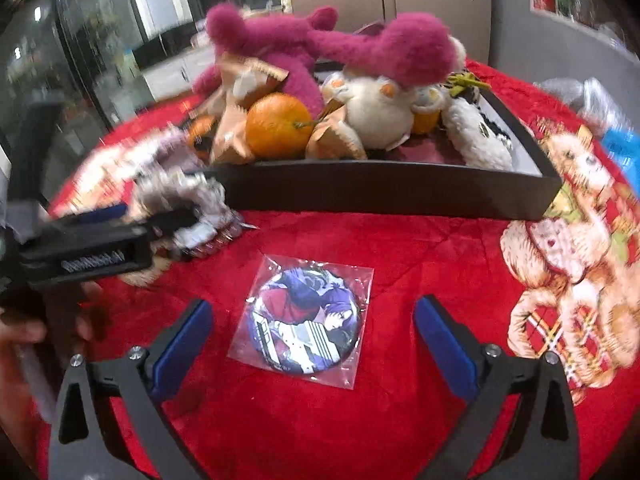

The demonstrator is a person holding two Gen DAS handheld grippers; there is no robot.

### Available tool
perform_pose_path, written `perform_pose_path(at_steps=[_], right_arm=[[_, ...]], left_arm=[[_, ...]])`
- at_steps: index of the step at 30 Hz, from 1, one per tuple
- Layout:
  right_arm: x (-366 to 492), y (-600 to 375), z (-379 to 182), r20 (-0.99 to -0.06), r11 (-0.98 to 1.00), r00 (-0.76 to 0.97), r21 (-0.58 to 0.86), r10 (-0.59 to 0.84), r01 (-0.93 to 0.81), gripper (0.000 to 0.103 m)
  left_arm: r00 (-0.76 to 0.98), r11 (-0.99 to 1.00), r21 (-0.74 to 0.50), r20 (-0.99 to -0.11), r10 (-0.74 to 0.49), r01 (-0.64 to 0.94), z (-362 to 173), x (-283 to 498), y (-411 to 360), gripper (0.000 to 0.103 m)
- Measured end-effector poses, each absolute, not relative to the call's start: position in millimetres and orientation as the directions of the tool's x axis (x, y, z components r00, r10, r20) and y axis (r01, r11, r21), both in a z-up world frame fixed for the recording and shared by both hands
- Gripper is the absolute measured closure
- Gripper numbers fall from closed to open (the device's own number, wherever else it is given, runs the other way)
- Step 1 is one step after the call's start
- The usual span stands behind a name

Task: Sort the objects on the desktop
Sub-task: 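Move the left tool to another white bracelet while the right tool approaches the round badge bag, then close the right tool on the badge bag while the left tool grips the white bracelet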

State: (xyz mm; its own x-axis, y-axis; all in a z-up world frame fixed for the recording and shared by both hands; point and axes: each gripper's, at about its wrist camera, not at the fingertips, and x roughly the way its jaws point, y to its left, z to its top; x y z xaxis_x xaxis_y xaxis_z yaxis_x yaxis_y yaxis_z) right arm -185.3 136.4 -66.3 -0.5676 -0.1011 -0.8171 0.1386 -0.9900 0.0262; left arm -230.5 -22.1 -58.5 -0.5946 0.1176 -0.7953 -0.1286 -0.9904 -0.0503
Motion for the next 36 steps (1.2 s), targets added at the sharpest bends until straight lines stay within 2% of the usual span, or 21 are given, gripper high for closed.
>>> perform_pose_path(at_steps=[1,26,28,29,30,31,33,36], right_arm=[[-185,128,-67,-0.82,-0.99,-0.569,-0.021,-0.064,0.141,0.0],[-192,133,-69,-0.82,-0.992,-0.567,0.011,-0.08,0.124,0.002],[-190,135,-67,-0.811,-0.995,-0.581,0.008,-0.067,0.104,0.01],[-189,137,-66,-0.806,-0.995,-0.589,0.008,-0.064,0.098,0.021],[-187,138,-64,-0.799,-0.995,-0.597,0.011,-0.066,0.095,0.027],[-185,138,-63,-0.796,-0.996,-0.602,0.01,-0.064,0.093,0.037],[-184,138,-63,-0.794,-0.995,-0.605,0.008,-0.064,0.095,0.039],[-183,140,-62,-0.792,-0.995,-0.607,0.008,-0.064,0.095,0.04]], left_arm=[[-0.593,-0.991,-0.041,-0.797,0.11,-0.129,-59,-230,-19,0.0],[-0.594,-0.99,-0.034,-0.797,0.108,-0.134,-58,-233,-20,0.0],[-0.599,-0.989,-0.04,-0.792,0.118,-0.141,-57,-233,-20,0.005],[-0.606,-0.987,-0.046,-0.785,0.131,-0.154,-56,-232,-19,0.012],[-0.61,-0.983,-0.056,-0.778,0.151,-0.172,-54,-230,-18,0.025],[-0.61,-0.976,-0.071,-0.771,0.183,-0.203,-52,-228,-16,0.032],[-0.61,-0.966,-0.065,-0.764,0.209,-0.249,-51,-225,-9,0.053],[-0.629,-0.97,-0.005,-0.761,0.161,-0.243,-50,-223,-2,0.056]])
